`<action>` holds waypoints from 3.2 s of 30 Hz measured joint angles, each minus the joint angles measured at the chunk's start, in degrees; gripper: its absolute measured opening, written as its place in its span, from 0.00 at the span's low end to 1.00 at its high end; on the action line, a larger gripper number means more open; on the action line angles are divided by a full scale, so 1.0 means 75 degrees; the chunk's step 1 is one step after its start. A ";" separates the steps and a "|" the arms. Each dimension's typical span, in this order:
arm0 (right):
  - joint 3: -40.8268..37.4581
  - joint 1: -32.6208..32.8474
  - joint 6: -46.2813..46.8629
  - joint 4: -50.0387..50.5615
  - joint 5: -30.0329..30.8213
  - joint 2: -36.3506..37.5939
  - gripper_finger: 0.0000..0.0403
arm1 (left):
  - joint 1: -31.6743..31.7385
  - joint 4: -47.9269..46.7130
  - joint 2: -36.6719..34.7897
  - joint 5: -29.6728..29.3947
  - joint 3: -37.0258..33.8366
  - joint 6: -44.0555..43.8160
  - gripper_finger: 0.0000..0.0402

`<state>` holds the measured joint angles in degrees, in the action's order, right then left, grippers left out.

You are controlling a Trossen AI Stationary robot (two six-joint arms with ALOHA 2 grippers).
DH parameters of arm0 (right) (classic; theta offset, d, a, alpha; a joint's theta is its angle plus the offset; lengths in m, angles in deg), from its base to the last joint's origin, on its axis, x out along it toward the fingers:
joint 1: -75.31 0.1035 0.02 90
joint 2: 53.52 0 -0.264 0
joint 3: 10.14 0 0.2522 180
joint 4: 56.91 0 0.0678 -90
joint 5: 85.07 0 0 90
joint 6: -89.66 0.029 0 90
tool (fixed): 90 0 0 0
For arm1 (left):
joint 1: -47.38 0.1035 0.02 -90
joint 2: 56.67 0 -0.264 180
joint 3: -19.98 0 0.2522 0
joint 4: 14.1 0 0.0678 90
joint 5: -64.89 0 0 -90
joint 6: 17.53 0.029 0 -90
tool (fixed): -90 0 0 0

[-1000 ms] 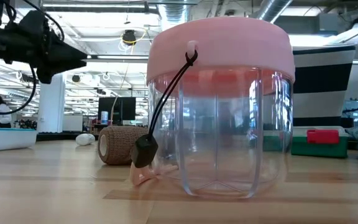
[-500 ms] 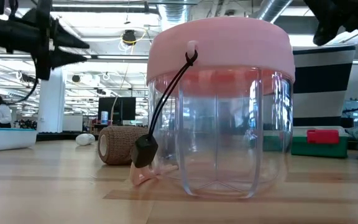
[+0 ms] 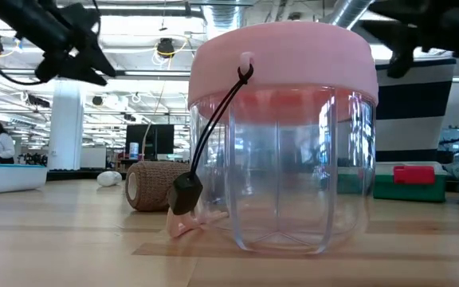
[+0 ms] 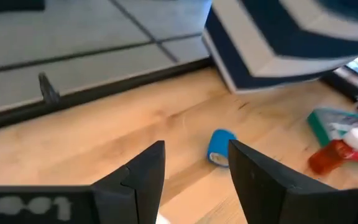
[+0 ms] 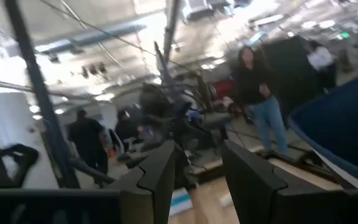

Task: Pick & place medical supplies in basket/bin
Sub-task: Put the white gauze into the white bin, then put the red pill bottle into the white bin

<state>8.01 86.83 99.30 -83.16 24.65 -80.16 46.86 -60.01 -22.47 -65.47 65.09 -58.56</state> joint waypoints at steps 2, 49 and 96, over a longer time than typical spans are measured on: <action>0.0276 -0.0203 0.0115 0.0053 -0.0059 -0.0593 0.31 | 0.0175 -0.0052 0.0575 0.0360 0.0057 -0.0413 0.41; 0.1870 -0.0922 -0.0345 -0.0393 -0.0418 -0.3554 0.31 | 0.0653 0.5067 0.5878 0.2174 0.0902 0.0452 0.06; 0.1864 -0.0514 -0.0147 0.2301 -0.0785 -0.3125 0.31 | 0.2808 0.0387 1.2812 0.5091 1.3806 0.4955 0.47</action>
<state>21.99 82.98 98.20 -65.89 18.76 -103.60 67.91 -57.10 73.62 -27.28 168.63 -21.40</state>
